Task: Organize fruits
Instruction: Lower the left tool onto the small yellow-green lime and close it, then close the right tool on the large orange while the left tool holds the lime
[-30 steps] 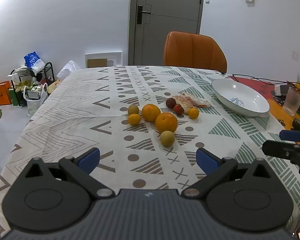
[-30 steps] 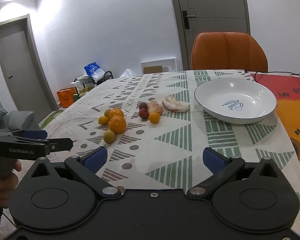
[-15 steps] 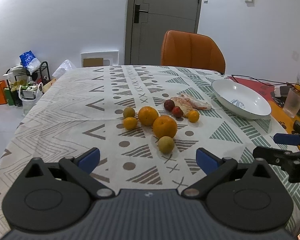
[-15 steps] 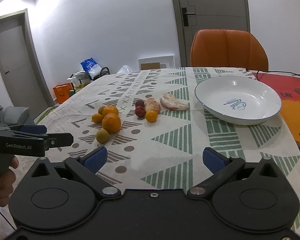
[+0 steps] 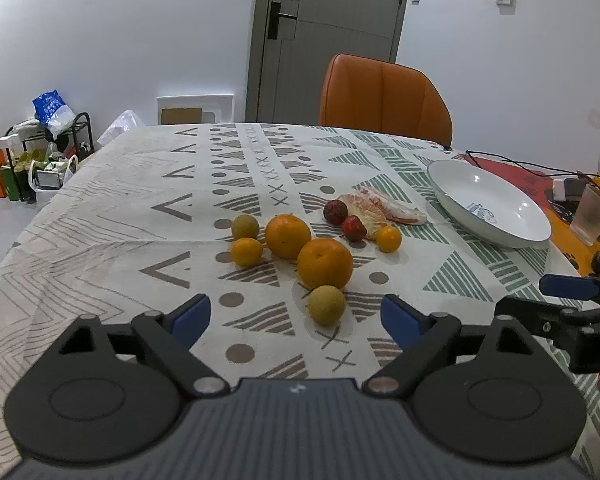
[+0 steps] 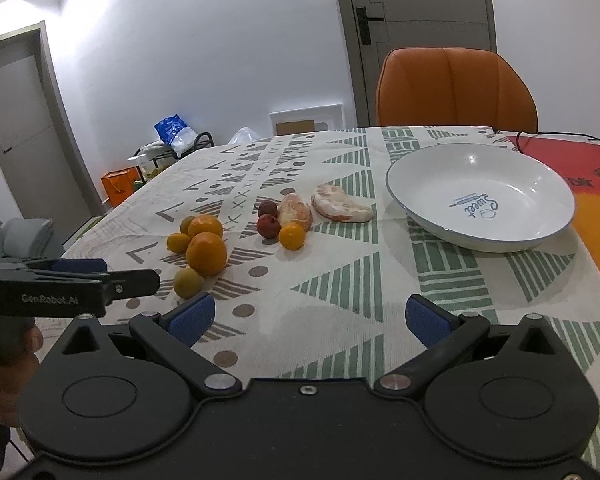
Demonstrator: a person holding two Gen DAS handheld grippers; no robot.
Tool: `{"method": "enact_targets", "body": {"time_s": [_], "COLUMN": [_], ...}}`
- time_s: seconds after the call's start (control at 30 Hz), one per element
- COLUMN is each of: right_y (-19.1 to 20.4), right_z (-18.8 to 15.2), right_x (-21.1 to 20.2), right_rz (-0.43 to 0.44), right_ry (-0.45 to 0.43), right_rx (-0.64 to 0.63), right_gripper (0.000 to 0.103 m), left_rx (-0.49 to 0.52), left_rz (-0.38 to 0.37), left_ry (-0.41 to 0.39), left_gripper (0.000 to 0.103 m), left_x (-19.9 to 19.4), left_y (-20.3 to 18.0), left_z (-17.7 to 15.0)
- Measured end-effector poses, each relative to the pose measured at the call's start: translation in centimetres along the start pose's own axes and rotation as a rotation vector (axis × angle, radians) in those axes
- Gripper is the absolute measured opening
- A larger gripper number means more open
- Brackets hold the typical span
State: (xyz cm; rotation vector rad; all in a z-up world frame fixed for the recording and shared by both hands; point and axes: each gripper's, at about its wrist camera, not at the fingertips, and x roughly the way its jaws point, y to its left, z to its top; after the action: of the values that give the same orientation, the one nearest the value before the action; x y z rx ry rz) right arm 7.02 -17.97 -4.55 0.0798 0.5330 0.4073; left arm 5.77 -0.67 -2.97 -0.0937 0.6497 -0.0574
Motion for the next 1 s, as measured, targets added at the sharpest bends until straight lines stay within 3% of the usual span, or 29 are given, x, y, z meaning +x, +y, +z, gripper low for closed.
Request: {"method": "enact_targets", "body": {"time_s": [0.2, 0.4, 0.67, 0.83, 1.0], "right_y": [0.0, -0.3, -0.4, -0.1, 0.4], "right_z": [0.2, 0.3, 0.5, 0.8, 1.1], "right_x": [1.1, 2.1, 3.0, 3.8, 4.6], "right_rz": [0.012, 0.021, 0.018, 0.019, 0.044], "right_ry": [0.007, 0.02, 0.027, 0.03, 0.033], "right_rx": [0.001, 0.02, 0.033, 0.032, 0.041], "right_gripper": [0.102, 0.094, 0.094, 0.094, 0.087], "left_rx": [-0.019, -0.038, -0.052, -0.068, -0.082], "left_rz": [-0.025, -0.037, -0.046, -0.069, -0.06], "left_ry": [0.029, 0.048, 0.064, 0.067, 0.063], "left_gripper": [0.071, 0.058, 0.052, 0.025, 0.024], "left_x": [1.6, 2.9, 4.1, 4.2, 4.0], "left_y": [-0.1, -0.2, -0.2, 0.1, 0.6], "left_z": [0.0, 0.0, 0.0, 0.1, 0.1]}}
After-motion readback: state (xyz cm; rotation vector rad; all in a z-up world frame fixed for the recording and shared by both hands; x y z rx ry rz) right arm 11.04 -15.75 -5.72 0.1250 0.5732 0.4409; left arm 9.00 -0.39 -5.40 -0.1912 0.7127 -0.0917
